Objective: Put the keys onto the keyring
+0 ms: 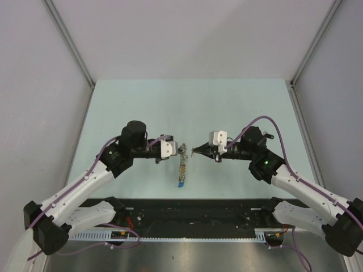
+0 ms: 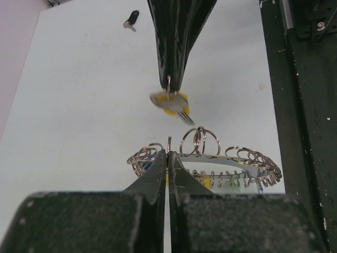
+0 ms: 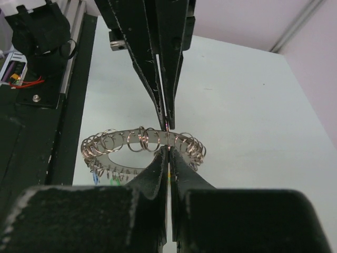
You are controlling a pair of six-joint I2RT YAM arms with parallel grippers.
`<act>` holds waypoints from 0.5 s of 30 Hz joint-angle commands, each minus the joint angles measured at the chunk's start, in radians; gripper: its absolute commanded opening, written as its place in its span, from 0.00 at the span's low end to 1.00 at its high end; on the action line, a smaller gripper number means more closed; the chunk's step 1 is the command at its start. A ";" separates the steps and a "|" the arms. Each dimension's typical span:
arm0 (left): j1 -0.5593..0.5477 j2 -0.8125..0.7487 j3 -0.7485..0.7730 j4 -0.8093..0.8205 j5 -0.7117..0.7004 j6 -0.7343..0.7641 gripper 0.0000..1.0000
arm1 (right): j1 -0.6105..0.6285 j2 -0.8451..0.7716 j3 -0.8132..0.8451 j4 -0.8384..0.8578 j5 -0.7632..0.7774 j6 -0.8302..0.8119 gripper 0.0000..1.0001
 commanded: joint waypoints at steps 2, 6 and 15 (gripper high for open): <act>-0.029 -0.066 -0.038 0.123 0.060 0.022 0.00 | 0.069 0.038 -0.012 0.031 0.082 -0.091 0.00; -0.031 -0.077 -0.061 0.158 0.058 0.005 0.00 | 0.097 0.044 -0.015 0.024 0.125 -0.115 0.00; -0.037 -0.090 -0.078 0.191 0.054 -0.012 0.00 | 0.112 0.012 -0.019 -0.012 0.119 -0.143 0.00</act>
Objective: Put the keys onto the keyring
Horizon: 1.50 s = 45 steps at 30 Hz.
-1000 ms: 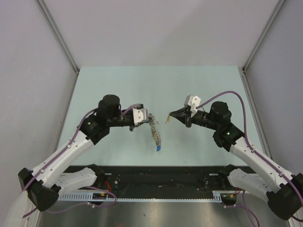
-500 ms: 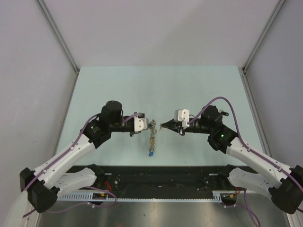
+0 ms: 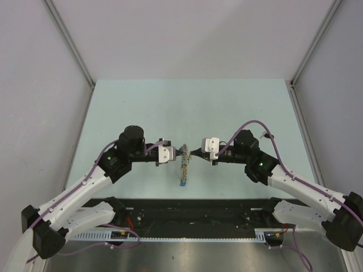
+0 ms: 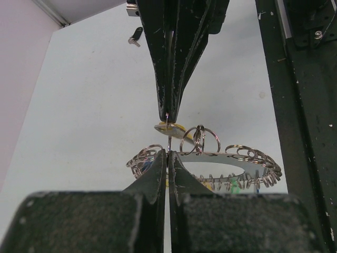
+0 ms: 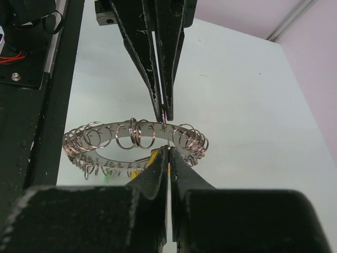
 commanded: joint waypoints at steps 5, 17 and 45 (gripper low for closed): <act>-0.013 -0.020 0.003 0.093 0.047 -0.004 0.00 | 0.018 -0.035 0.002 0.003 0.007 -0.028 0.00; -0.016 -0.018 0.008 0.085 0.047 -0.007 0.00 | 0.030 -0.046 -0.012 0.025 0.013 -0.026 0.00; -0.022 -0.004 0.012 0.076 0.059 -0.014 0.00 | 0.046 -0.074 -0.067 0.137 0.057 -0.013 0.00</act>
